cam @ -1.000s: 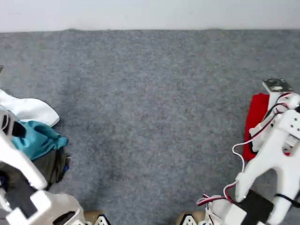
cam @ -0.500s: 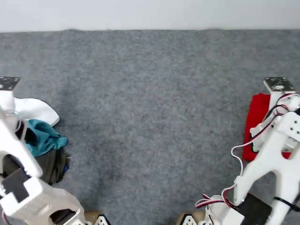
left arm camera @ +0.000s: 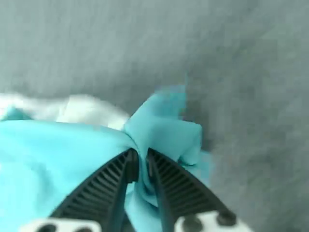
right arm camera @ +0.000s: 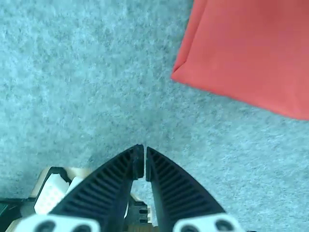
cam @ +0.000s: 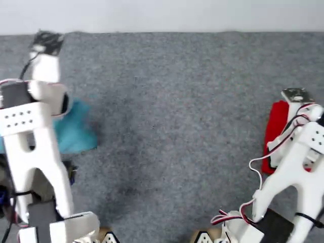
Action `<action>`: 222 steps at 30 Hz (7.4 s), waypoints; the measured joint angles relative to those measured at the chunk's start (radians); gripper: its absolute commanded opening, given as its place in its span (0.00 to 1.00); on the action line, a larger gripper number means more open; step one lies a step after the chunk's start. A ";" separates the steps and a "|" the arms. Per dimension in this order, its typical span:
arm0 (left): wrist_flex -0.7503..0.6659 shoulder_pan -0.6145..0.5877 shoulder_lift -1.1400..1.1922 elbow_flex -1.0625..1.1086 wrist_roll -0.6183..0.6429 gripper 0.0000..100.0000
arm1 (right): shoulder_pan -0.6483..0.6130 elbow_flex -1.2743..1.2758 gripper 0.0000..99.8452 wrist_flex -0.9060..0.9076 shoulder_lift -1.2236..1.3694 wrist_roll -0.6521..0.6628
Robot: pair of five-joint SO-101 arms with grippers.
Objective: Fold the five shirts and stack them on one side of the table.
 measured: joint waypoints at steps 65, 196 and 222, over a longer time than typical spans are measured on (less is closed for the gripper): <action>-0.364 0.423 0.218 0.608 -0.051 0.01 | -0.318 0.287 0.01 0.002 -0.307 0.000; 0.150 -0.479 0.233 -0.278 0.025 0.18 | -1.117 -0.126 0.19 -0.106 0.551 -0.304; 0.150 -0.479 0.233 -0.278 0.025 0.18 | -1.040 -0.489 0.01 -0.017 0.864 -0.242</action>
